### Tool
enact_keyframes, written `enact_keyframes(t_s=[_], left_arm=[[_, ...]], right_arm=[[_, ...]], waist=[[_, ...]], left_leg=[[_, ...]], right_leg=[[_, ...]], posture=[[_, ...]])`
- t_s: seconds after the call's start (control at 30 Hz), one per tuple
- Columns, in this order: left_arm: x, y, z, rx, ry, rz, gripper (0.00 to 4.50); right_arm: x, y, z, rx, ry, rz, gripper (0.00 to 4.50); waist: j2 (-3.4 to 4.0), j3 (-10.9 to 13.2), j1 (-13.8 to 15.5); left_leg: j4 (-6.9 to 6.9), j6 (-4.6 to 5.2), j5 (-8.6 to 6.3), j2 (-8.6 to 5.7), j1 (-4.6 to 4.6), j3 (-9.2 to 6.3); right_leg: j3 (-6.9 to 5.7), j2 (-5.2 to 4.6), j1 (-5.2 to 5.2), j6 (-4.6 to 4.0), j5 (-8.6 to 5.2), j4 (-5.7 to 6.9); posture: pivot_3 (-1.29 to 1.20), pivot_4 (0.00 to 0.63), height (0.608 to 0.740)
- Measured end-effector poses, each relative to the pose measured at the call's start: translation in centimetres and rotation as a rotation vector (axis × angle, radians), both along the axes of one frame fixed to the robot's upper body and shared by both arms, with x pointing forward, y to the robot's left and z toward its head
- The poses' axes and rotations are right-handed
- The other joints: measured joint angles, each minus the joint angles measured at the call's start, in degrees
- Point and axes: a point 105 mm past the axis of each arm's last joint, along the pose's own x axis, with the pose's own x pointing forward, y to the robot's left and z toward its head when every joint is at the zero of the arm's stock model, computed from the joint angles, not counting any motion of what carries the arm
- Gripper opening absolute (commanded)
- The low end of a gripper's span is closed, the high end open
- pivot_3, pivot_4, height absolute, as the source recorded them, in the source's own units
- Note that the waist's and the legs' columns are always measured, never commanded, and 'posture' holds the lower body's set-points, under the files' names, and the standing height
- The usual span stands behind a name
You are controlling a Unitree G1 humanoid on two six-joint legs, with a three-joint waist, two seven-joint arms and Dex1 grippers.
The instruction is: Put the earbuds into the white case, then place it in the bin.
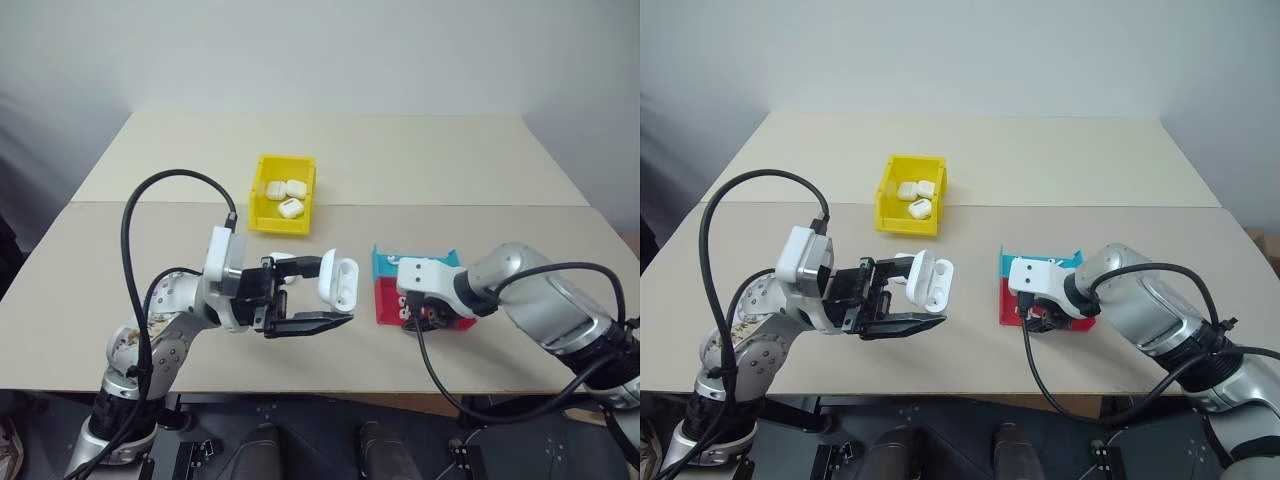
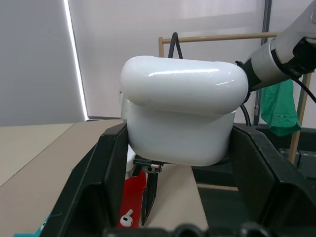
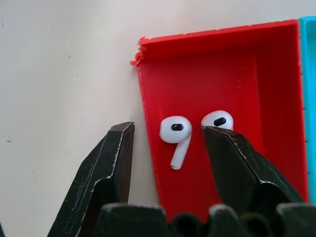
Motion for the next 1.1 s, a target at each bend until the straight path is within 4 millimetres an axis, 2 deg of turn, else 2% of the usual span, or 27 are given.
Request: enact_keyframes(t_s=[0.1, 0.13, 0.17, 0.27, 0.33, 0.57, 0.67, 0.87, 1.0, 1.1], left_arm=[[0.0, 0.1, -0.1, -0.002, 0.007, 0.003, 2.76], [0.0, 0.1, -0.1, -0.002, 0.009, 0.003, 2.76], [0.0, 0.1, -0.1, -0.003, 0.010, 0.004, 2.76], [0.0, 0.1, -0.1, -0.002, 0.011, 0.007, 2.76], [0.0, 0.1, -0.1, -0.002, 0.011, 0.008, 2.76], [0.0, 0.2, -0.1, 0.000, 0.011, 0.010, 2.76], [0.0, 0.2, -0.1, 0.000, 0.011, 0.010, 2.76], [0.0, 0.2, -0.1, 0.000, 0.011, 0.008, 2.76], [0.1, 0.0, 0.3, -0.003, 0.008, -0.002, 2.76], [0.3, -0.2, 0.7, -0.014, -0.002, -0.013, 2.76]], right_arm=[[0.0, 0.1, -0.2, -0.007, 0.004, 0.003, 2.69], [-0.1, 0.1, -0.3, -0.008, 0.010, 0.005, 2.33], [-0.1, 0.1, -0.4, -0.009, 0.015, 0.005, 2.22], [-0.1, 0.0, -0.4, -0.010, 0.026, 0.005, 1.22], [-0.2, 0.0, -0.5, -0.010, 0.027, 0.006, 0.71], [-0.3, 0.1, -0.4, -0.005, 0.029, 0.008, 0.66], [-0.5, 0.1, 0.2, 0.024, 0.036, -0.002, 0.66], [-0.9, 0.1, 4.9, 0.248, -0.003, -0.055, 0.66], [-1.1, 0.7, 9.6, 0.620, -0.025, -0.086, 0.66], [-1.9, 0.3, 14.2, 0.973, -0.075, -0.073, 0.66]], waist=[[0.00, 0.0, 0.0], [0.00, 0.0, 0.0], [0.00, 0.0, 0.0], [0.00, 0.0, 0.0], [0.00, 0.0, 0.0], [0.00, 0.0, 0.0], [0.00, 0.0, 0.0], [0.00, 0.0, 0.1], [-0.01, 0.0, 0.0], [-0.01, 0.0, 0.1]], left_leg=[[0.00, 0.00, 0.00, 0.00, 0.00, 0.00], [0.00, 0.00, 0.00, 0.00, 0.00, 0.00], [0.00, 0.00, 0.00, 0.00, 0.00, 0.00], [0.00, 0.00, 0.00, 0.00, 0.00, 0.00], [0.00, 0.00, 0.00, 0.00, 0.00, 0.00], [0.00, 0.00, 0.00, 0.00, 0.00, 0.00], [0.00, 0.00, 0.00, 0.00, -0.01, 0.00], [0.00, 0.00, 0.00, 0.00, 0.00, 0.00], [0.02, 0.00, 0.00, 0.00, 0.01, -0.03], [0.00, 0.00, 0.00, 0.00, 0.02, -0.06]], right_leg=[[0.00, 0.00, 0.00, -0.05, 0.03, 0.00], [0.00, 0.00, 0.00, -0.05, 0.03, 0.00], [0.00, 0.00, 0.00, -0.05, 0.03, 0.00], [0.00, 0.00, 0.00, -0.06, 0.03, 0.01], [0.00, 0.00, 0.00, -0.05, 0.03, 0.00], [0.00, 0.00, 0.00, -0.05, 0.03, 0.00], [0.00, 0.00, 0.00, -0.05, 0.04, 0.00], [-0.01, 0.00, 0.02, -0.09, 0.07, 0.00], [-0.02, 0.01, 0.07, -0.08, 0.09, 0.00], [-0.05, 0.02, 0.11, -0.17, 0.15, -0.01]], posture=[[0.00, 0.150, 0.740], [0.00, 0.150, 0.740], [0.00, 0.150, 0.740], [0.00, 0.150, 0.740], [0.00, 0.150, 0.740], [0.00, 0.150, 0.740], [0.00, 0.150, 0.740], [0.00, 0.150, 0.740], [0.00, 0.150, 0.740], [0.00, 0.150, 0.740]])
